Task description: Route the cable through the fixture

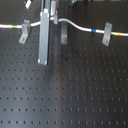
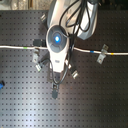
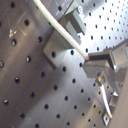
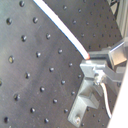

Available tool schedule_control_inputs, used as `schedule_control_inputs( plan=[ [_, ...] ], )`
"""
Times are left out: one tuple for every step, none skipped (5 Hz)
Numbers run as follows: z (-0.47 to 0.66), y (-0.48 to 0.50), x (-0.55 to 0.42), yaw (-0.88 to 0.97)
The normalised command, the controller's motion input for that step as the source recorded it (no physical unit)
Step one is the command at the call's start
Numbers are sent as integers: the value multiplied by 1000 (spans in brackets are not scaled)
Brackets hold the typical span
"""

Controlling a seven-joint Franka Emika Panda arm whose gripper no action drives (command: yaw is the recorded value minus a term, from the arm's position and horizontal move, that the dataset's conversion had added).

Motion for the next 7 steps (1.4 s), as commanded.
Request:
schedule_control_inputs(
  plan=[
    [-30,-3,15,0],
    [-312,-102,106,-220],
    [-441,-44,-4,-163],
    [-361,94,7,0],
    [-230,181,11,254],
    [-133,235,23,463],
    [-44,211,40,523]
  ],
)
